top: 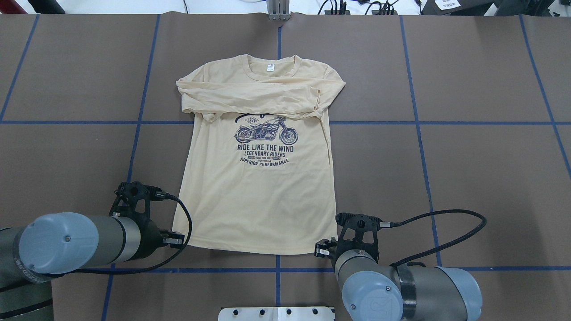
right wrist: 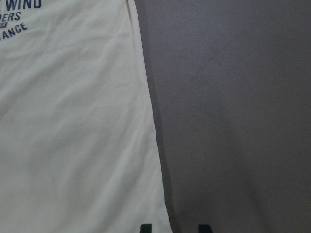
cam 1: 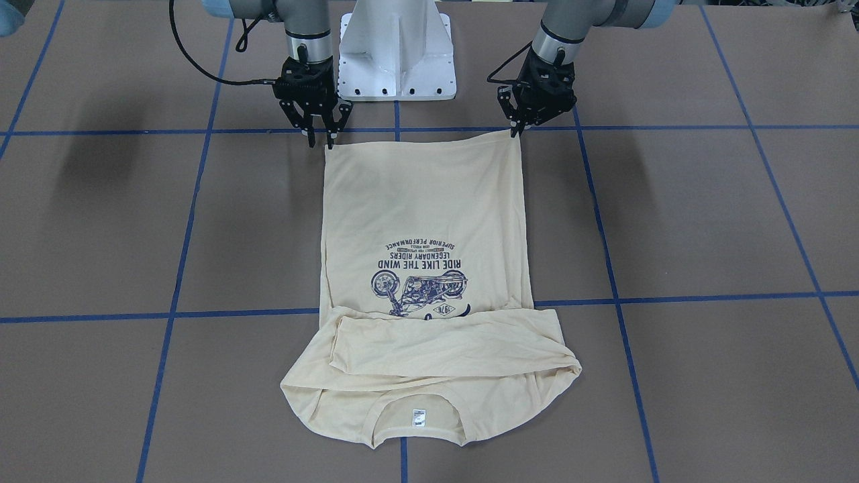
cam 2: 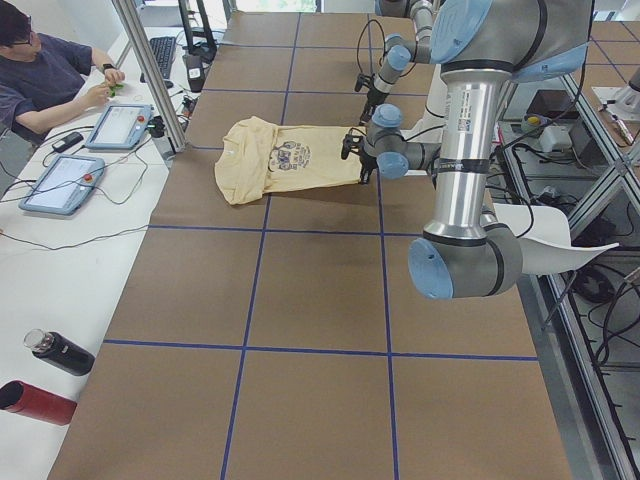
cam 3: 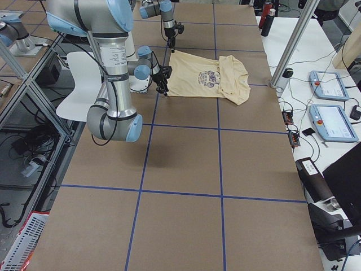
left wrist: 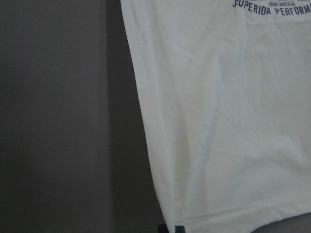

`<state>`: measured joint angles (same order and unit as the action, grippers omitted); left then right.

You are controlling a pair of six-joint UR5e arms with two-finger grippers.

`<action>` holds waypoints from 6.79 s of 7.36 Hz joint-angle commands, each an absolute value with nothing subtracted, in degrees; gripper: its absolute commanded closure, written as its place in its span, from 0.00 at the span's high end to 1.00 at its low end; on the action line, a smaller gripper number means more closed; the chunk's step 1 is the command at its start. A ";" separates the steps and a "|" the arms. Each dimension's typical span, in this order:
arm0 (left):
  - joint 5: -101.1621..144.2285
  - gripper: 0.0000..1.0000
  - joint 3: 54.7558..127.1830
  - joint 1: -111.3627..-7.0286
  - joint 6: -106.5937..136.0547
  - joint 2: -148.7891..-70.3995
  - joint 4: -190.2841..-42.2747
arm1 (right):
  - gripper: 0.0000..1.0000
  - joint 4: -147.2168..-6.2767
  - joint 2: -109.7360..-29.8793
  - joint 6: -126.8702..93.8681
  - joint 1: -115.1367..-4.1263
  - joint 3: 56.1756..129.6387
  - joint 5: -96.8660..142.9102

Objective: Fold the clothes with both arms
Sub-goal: 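Lower both grippers to the hem corners nearest the robot and grasp, then lift the hem with both grippers and fold it toward the collar, then lay the hem down near the collar and open both grippers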

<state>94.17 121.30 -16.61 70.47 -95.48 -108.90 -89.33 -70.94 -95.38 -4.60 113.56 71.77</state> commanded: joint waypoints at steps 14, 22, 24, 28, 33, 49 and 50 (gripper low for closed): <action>95.44 0.00 126.97 -16.70 69.61 -95.89 -106.54 | 0.00 -93.99 -69.79 -88.98 -13.59 124.23 81.16; 106.70 0.00 148.37 -12.22 72.07 -103.18 -86.92 | 0.00 -120.06 -70.49 -86.49 -7.55 152.86 92.49; 104.87 0.00 141.46 -16.23 71.90 -105.62 -86.92 | 0.00 -119.18 -66.39 -85.70 -12.36 141.65 87.90; 97.40 0.00 127.01 -24.16 71.54 -111.27 -87.28 | 0.00 -98.95 -62.14 -82.00 -23.71 120.11 85.87; 95.10 0.00 116.93 -30.84 67.79 -114.34 -92.09 | 0.00 -90.18 -60.74 -78.58 -27.86 110.77 85.78; 94.04 1.00 100.37 -32.08 61.96 -113.73 -108.10 | 1.00 -77.34 -60.12 -75.32 -30.49 96.77 86.48; 94.39 1.00 102.02 -32.25 60.83 -113.64 -108.28 | 1.00 -77.87 -60.03 -73.67 -32.85 97.81 89.70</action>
